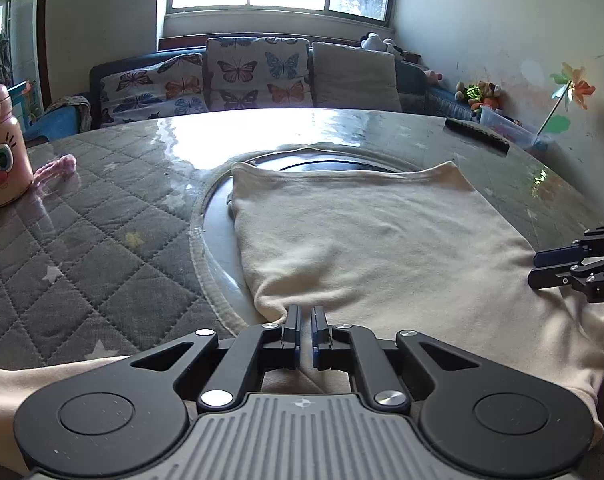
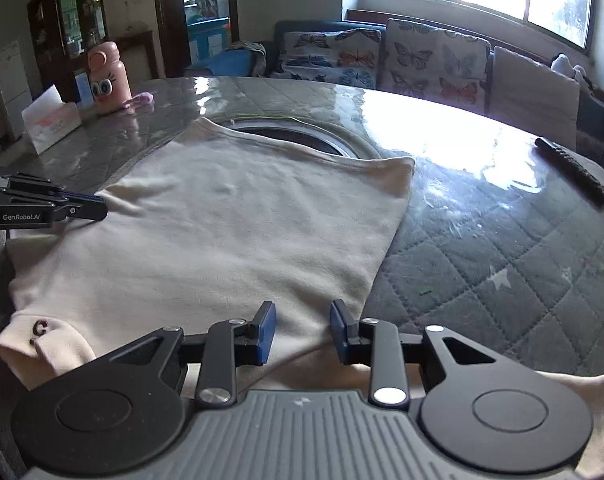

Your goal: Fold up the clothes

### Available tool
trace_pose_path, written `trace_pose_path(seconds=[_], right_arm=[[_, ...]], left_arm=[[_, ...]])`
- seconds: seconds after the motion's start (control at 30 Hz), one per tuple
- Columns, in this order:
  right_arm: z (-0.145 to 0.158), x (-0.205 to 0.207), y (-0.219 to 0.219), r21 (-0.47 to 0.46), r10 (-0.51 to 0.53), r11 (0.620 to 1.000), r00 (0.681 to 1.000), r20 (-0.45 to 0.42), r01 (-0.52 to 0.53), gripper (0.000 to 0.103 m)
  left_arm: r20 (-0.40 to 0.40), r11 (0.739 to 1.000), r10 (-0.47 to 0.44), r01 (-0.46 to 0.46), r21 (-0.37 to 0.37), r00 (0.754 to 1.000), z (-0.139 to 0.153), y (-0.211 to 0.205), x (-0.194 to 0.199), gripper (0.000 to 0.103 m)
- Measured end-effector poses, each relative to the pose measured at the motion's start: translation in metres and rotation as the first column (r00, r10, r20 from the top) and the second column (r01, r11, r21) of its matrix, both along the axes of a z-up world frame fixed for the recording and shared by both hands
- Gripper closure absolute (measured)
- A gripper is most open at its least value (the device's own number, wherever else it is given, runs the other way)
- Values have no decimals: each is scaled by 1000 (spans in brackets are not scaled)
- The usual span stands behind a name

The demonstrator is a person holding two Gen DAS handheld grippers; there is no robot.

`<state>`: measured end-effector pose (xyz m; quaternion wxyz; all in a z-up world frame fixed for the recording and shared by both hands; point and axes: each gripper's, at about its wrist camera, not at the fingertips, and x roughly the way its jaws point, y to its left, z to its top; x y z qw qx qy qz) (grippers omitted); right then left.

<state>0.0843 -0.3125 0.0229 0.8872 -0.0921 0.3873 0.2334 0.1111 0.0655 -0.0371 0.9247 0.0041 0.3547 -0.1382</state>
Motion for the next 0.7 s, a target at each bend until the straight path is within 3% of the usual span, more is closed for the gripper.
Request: trace_pose_path(seconds=[0.2, 0.4, 0.6, 0.7], right_arm=[[-1, 23, -7, 5, -45, 999, 999, 3, 45, 73], [-7, 71, -19, 30, -130, 991, 991, -1, 130, 73], [-10, 110, -16, 36, -152, 988, 988, 18, 152, 74], [-12, 127, -10, 27, -151, 988, 988, 30, 150, 87]], left_arm=[[3, 1000, 29, -29, 4, 1000, 1, -1, 7, 95], [18, 999, 50, -50, 15, 999, 1, -1, 10, 95], [18, 998, 52, -52, 22, 999, 0, 0, 14, 95], [21, 998, 50, -50, 31, 999, -1, -1, 16, 95]])
